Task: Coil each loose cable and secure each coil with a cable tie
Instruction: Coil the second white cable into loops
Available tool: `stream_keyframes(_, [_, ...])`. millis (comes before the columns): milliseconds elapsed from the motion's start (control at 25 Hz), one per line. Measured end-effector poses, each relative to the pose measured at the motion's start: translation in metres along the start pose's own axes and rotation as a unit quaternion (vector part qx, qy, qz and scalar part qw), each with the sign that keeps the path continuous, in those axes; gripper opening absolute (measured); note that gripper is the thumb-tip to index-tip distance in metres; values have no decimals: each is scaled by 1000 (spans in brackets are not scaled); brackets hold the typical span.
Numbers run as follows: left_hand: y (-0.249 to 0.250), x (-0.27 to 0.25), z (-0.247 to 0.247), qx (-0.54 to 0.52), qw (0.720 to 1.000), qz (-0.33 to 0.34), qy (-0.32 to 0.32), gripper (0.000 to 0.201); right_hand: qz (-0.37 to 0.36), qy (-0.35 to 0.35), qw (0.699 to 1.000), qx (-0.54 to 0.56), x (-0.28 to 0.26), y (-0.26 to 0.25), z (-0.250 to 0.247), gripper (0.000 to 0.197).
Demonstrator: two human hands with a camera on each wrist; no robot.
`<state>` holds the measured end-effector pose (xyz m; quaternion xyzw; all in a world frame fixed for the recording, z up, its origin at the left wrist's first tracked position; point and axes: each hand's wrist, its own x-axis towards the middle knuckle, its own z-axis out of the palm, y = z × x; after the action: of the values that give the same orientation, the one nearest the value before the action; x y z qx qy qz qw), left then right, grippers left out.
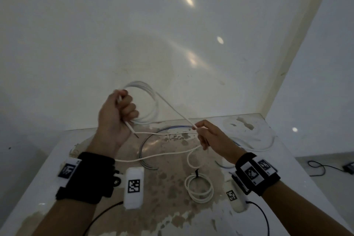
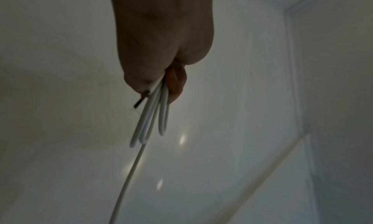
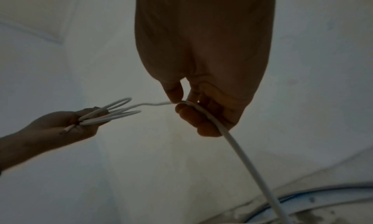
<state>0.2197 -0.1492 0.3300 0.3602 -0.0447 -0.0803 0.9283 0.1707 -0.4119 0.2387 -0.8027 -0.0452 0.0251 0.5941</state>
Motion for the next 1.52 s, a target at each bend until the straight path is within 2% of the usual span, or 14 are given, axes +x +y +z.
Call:
stream_keyframes(160, [19,7,-21,32,997,52,53,36,27,-40,994,-103,-8,10,-19,17])
stream_keyframes(280, [13,11,-18,36,995,76,60,37,-23,34,978,-206,-7,1,-20,18])
stream_keyframes(360, [2,13,-12,60,994,71,56,36,-62,10,940,-335,-11,-16,-14,26])
stream_keyframes(440, [-19,13,-3,122,991,44,39,35,-94,-91,889,-439,-17,-40,-4,29])
stream_keyframes(520, [-42,6,6,240,971,10,-1,35,-150,-150,872,-440,-20,-66,6,27])
stream_keyframes(560, [-52,0,10,305,952,-9,-30,35,-187,-153,873,-425,-20,-79,8,25])
stream_keyframes(680, [-73,-18,15,440,888,-65,-118,41,-260,-89,885,-375,-10,-103,-2,13])
stream_keyframes(720, [-75,-21,15,441,883,-94,-130,43,-257,-64,896,-356,-7,-108,-10,9])
stream_keyframes(840, [-72,-23,17,291,914,-242,-145,37,-237,-24,918,-316,4,-109,-30,14])
stream_keyframes(920, [-67,-24,19,156,914,-322,-192,34,-230,-14,925,-302,11,-101,-38,15])
stream_keyframes(1000, [-64,-22,17,56,905,-352,-231,33,-215,6,939,-270,17,-92,-45,13])
stream_keyframes(1160, [-62,-17,11,-1,909,-331,-253,33,-182,44,955,-228,17,-73,-62,19])
stream_keyframes(1280, [-58,-12,2,-36,919,-301,-252,34,-156,44,961,-224,12,-43,-68,29])
stream_keyframes(1520, [-21,4,-10,8,975,-160,-154,36,-4,-19,984,-180,-9,37,-69,35])
